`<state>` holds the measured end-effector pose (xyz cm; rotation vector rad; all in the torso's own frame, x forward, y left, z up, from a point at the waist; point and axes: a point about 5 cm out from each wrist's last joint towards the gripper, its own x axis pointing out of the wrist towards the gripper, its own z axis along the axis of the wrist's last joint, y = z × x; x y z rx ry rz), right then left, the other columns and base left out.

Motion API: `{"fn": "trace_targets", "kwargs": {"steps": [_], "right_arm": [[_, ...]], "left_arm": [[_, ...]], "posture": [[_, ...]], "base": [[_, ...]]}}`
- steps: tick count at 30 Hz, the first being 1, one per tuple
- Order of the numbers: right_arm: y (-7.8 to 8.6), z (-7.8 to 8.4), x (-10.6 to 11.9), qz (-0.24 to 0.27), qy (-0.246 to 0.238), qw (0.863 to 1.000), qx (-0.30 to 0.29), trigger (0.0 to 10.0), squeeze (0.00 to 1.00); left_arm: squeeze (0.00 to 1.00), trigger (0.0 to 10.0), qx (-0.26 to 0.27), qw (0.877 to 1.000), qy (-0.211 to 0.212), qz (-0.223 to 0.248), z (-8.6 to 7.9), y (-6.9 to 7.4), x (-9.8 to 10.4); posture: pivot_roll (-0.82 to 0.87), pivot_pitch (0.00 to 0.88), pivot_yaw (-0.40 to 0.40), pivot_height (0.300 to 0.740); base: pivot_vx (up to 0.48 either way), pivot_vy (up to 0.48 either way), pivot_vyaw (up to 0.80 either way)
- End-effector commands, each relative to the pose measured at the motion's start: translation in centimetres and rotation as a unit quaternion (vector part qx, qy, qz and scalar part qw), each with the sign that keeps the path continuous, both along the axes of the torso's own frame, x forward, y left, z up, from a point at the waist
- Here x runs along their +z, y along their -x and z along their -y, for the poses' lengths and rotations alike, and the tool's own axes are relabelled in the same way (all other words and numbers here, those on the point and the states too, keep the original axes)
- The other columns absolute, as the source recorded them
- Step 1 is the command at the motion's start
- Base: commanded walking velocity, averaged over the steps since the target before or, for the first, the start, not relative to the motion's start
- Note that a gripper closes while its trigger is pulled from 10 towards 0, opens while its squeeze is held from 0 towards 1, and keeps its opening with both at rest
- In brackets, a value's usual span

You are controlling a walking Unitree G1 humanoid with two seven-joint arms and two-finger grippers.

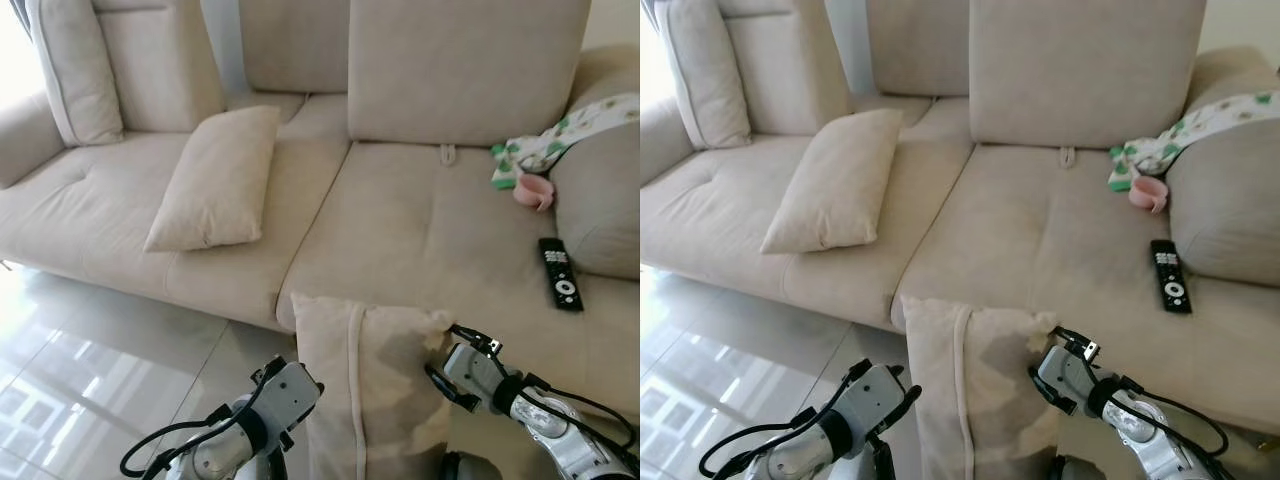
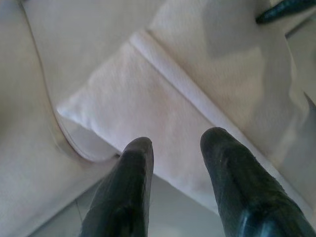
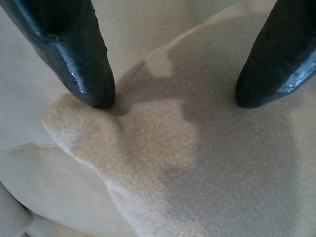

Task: Move the pillow to the sofa from floor

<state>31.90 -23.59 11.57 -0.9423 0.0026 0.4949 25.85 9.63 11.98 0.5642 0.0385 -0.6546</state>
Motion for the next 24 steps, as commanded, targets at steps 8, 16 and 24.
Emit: {"fn": "trace_targets", "kwargs": {"steps": [8, 16, 24], "right_arm": [[-1.8, -0.7, 2.6, 0.053, 0.041, 0.998, 0.016, 10.0, 0.00], [-0.1, -0.3, 4.2, 0.063, 0.012, 0.998, 0.028, 10.0, 0.00], [2.0, 0.6, 5.7, 0.109, 0.005, 0.994, 0.007, 10.0, 0.00]], "left_arm": [[0.00, 10.0, 0.008, 0.999, -0.027, -0.019, -1.1, 1.3, -0.4], [0.00, 10.0, 0.011, 0.999, -0.024, -0.024, -0.6, 1.2, -0.4], [0.00, 10.0, 0.003, 0.999, -0.022, -0.025, -0.4, 1.1, -0.4]], "posture": [[0.36, 0.321, 0.174, 0.497], [0.33, 0.319, 0.160, 0.497], [0.30, 0.315, 0.168, 0.497]], "base": [[0.000, 0.000, 0.00], [0.000, 0.000, 0.00], [0.000, 0.000, 0.00]]}}
